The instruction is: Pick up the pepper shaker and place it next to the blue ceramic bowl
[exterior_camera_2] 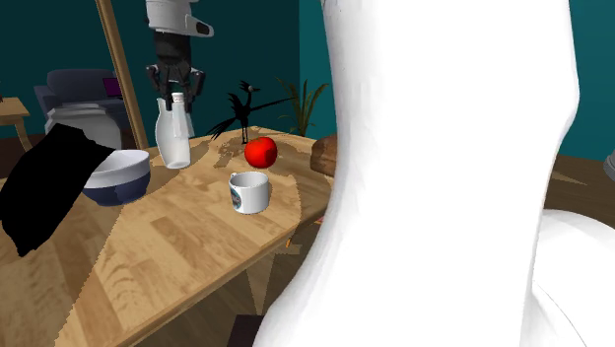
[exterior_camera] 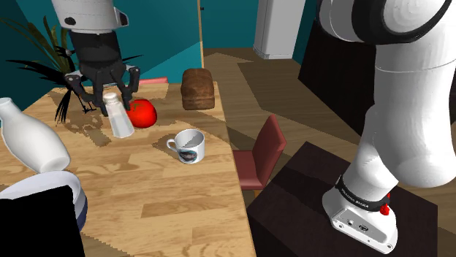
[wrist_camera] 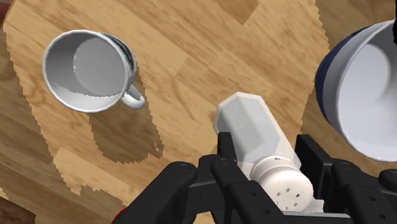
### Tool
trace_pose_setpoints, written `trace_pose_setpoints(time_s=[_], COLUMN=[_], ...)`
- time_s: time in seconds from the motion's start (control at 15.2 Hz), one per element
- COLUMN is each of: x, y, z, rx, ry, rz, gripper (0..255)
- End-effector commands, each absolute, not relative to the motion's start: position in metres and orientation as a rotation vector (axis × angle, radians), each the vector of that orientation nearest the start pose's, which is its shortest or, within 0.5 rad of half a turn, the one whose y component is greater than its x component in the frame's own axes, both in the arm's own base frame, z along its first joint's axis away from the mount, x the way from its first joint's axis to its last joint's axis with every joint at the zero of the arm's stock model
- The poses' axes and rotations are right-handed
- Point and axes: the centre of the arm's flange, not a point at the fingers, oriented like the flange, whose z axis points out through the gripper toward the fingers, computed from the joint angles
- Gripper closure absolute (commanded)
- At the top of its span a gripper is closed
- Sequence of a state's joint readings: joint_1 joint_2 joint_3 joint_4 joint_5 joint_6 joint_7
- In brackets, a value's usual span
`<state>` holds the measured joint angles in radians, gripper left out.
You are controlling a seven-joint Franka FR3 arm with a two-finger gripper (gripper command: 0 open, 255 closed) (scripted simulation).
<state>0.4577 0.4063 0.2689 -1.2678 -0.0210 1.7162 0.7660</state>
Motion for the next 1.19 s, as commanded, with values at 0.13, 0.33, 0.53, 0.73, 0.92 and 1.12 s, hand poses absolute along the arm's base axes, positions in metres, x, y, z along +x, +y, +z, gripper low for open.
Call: trace_pose_setpoints(time_s=[0.13,0.33,0.53,0.73,0.92,1.12], x=[0.517,0.506,0.506,0.506,0.506,0.506], y=[0.476,0.510,0.510,0.510,0.510,0.510], z=[0.536,0.536,0.520,0.504,0.488,0.473], rx=[-3.041,-3.041,-3.041,-3.041,-3.041,-3.041], ry=[0.095,0.095,0.095,0.095,0.095,0.095], rz=[0.023,0.023,0.023,0.023,0.023,0.023], gripper=[255,255,255,255,255,255])
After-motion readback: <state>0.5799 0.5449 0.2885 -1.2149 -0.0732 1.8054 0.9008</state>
